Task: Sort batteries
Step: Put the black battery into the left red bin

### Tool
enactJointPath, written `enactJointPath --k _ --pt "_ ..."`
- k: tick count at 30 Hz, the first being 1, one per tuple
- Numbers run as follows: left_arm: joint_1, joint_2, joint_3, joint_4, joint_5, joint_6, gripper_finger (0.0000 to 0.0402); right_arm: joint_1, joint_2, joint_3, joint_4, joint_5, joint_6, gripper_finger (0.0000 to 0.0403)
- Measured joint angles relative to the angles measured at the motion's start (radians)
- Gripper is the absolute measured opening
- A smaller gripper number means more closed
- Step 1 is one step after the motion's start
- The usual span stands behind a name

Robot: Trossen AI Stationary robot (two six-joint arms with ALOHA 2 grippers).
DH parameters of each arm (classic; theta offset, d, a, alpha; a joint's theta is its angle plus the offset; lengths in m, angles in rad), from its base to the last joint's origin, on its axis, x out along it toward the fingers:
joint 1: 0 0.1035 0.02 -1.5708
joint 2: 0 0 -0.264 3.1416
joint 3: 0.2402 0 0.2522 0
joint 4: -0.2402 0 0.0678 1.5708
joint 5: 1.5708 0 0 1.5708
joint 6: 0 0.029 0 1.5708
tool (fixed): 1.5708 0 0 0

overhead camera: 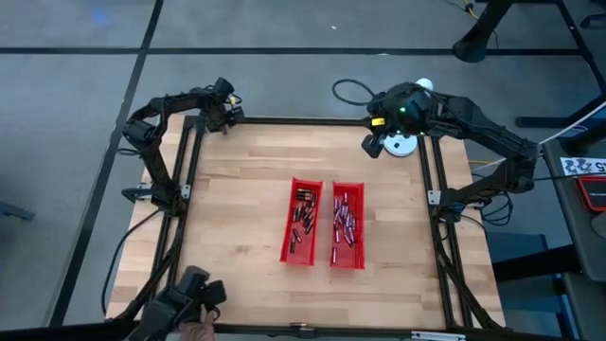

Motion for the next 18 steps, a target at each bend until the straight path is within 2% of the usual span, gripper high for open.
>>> enactJointPath --k 7,18 --pt "-0.003 0.018 0.0 0.011 0.011 -0.035 0.0146 0.0 0.001 -0.113 0.039 -0.025 -0.003 0.0005" --pt "-0.002 0.016 -0.01 -0.034 0.009 0.024 0.0046 0.0 0.001 -0.25 0.08 -0.053 0.031 0.0005"
